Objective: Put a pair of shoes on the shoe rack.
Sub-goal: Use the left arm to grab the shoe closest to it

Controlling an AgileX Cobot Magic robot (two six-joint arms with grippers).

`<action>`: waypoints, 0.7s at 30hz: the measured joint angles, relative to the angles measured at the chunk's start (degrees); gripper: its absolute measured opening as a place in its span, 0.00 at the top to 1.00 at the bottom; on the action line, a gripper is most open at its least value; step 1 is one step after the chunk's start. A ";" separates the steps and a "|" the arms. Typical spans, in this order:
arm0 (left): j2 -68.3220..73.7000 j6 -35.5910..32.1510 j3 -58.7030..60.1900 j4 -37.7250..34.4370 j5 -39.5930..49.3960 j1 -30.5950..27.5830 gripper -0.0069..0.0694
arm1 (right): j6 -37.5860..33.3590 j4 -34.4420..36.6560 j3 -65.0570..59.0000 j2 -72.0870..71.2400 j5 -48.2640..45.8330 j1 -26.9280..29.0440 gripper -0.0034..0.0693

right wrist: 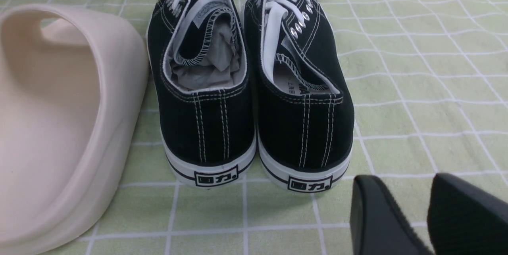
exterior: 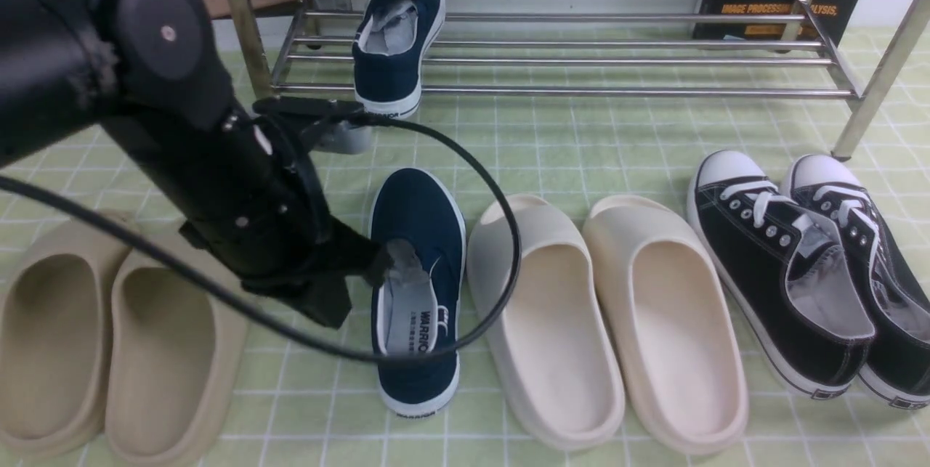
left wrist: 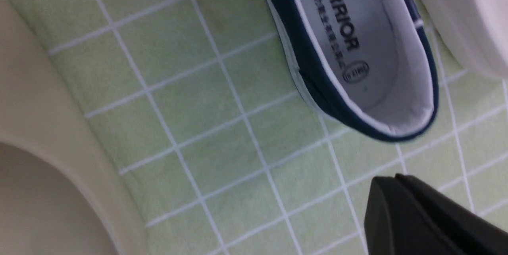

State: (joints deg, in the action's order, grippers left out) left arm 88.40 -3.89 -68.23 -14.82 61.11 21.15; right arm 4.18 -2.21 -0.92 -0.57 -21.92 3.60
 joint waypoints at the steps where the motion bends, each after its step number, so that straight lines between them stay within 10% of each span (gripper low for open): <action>1: 1.05 0.96 0.00 0.24 -0.82 0.00 0.86 | 0.00 0.00 0.00 0.00 0.00 0.00 0.62; 13: 11.86 8.01 0.00 -1.54 -10.41 0.00 0.36 | 0.00 0.00 0.00 0.00 0.00 0.00 0.62; 17: 14.40 8.37 0.00 -1.89 -11.58 0.00 0.44 | 0.00 0.00 0.00 0.00 0.00 0.00 0.62; 21: 15.16 8.59 0.00 -2.42 -12.09 0.00 0.73 | 0.00 0.00 0.00 0.00 0.00 0.00 0.62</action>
State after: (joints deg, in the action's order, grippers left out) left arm 103.56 4.70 -68.23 -17.24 49.01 21.15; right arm 4.18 -2.21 -0.92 -0.57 -21.92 3.60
